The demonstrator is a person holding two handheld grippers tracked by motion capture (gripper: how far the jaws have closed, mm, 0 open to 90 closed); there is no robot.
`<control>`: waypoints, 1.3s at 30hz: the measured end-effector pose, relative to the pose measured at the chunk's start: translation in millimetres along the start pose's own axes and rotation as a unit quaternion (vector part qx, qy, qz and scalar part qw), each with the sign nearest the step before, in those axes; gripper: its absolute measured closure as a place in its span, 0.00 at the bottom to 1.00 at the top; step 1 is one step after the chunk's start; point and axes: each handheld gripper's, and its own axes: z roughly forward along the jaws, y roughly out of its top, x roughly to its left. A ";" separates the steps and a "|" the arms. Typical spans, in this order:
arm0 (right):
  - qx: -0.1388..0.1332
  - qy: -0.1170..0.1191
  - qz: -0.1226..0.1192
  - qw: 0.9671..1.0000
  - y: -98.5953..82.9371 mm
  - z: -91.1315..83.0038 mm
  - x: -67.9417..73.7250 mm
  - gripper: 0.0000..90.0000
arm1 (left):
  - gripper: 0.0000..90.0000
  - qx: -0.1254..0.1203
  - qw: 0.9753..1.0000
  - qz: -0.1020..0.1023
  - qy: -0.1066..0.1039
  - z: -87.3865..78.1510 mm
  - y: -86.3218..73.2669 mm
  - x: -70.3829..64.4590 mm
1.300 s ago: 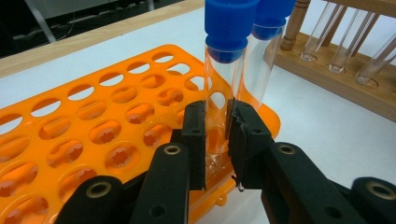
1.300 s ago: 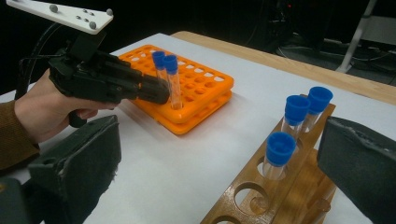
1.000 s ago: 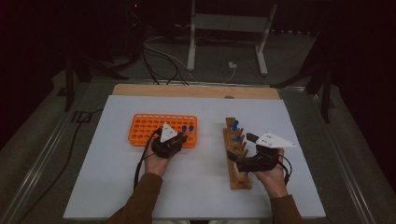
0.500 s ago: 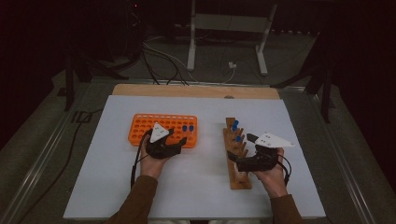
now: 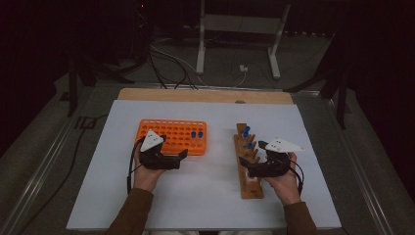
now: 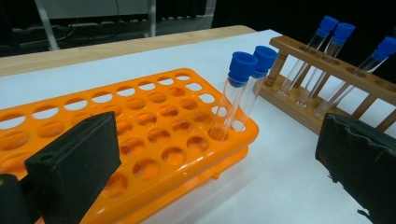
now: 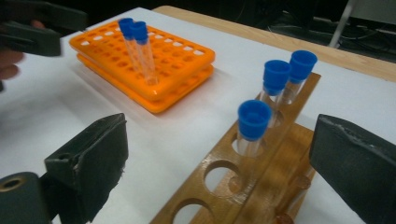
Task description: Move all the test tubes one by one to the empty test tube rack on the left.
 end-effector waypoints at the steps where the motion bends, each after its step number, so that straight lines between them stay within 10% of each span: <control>1: 0.002 -0.001 0.000 1.000 -0.1 0.6 -1.1 0.09 | 0.01 0.003 1.000 0.006 0.001 -2.3 -0.2 0.2; 20: 0.020 -0.019 -0.003 1.000 -6.7 18.3 -14.6 0.72 | 0.01 -0.011 0.999 0.018 0.027 -22.9 0.5 4.9; 39: 0.011 -0.035 -0.013 0.999 -4.3 27.3 -13.5 0.84 | 0.01 -0.012 0.999 0.010 0.031 -23.5 0.0 5.8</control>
